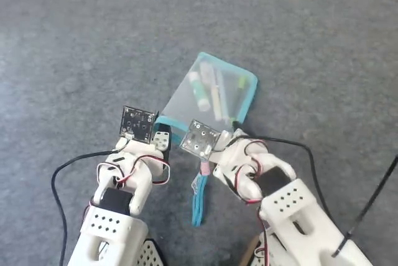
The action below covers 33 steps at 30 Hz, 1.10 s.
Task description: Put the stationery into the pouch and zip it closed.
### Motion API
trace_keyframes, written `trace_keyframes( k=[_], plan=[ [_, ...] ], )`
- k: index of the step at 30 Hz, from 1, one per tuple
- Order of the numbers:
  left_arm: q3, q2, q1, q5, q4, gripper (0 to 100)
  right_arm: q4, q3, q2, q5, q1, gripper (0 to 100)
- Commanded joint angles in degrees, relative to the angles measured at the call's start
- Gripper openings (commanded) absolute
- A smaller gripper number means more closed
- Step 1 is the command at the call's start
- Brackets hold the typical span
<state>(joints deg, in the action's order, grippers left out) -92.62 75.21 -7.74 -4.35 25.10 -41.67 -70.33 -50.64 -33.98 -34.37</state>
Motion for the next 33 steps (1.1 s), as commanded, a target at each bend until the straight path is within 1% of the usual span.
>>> trace_keyframes(
  k=[1, 4, 8, 11, 14, 16, 18, 20, 22, 27, 30, 33],
  plan=[
    [1.9, 1.0, -0.3, 0.4, -0.1, 1, 2.7, 3.9, 0.3, 1.3, 0.9, 13.6],
    [1.9, 1.0, -0.4, 0.4, -0.1, 1, 5.3, 3.9, 0.3, 4.3, 1.2, 7.2],
    [1.9, 1.0, -0.4, 0.4, -0.1, 1, 5.2, 4.9, 0.7, 3.1, 0.9, 5.2],
    [2.0, 1.0, -0.5, 0.4, -0.1, 1, 5.1, 7.0, 0.9, 3.0, 1.1, 0.2],
    [3.7, 1.0, -0.3, 1.1, 1.0, 2, 2.3, 11.2, 1.0, 4.0, 1.5, 0.7],
    [8.2, 1.0, 0.0, 2.6, 5.1, 8, 0.7, 13.8, 1.2, 5.2, 2.4, 0.8],
    [13.2, 1.0, 0.0, 2.8, 11.5, 16, 0.3, 16.4, 3.1, 6.0, 4.5, 0.8],
    [17.9, 1.1, -0.1, 2.8, 18.1, 23, 0.5, 19.3, 7.3, 6.8, 6.8, 0.8],
    [22.0, 1.1, 1.0, 2.8, 23.4, 27, 0.5, 23.0, 13.0, 7.8, 8.7, 0.8],
    [30.4, 1.4, 6.4, 2.8, 33.0, 27, 0.0, 33.6, 27.3, 11.2, 11.5, 0.8],
    [30.8, 6.1, 4.3, 3.3, 37.5, 27, -1.8, 39.7, 33.2, 13.3, 12.1, 0.8],
    [27.2, 14.1, -0.8, 7.6, 39.6, 27, -6.4, 45.5, 35.6, 15.5, 12.1, 0.8]
  ],
)
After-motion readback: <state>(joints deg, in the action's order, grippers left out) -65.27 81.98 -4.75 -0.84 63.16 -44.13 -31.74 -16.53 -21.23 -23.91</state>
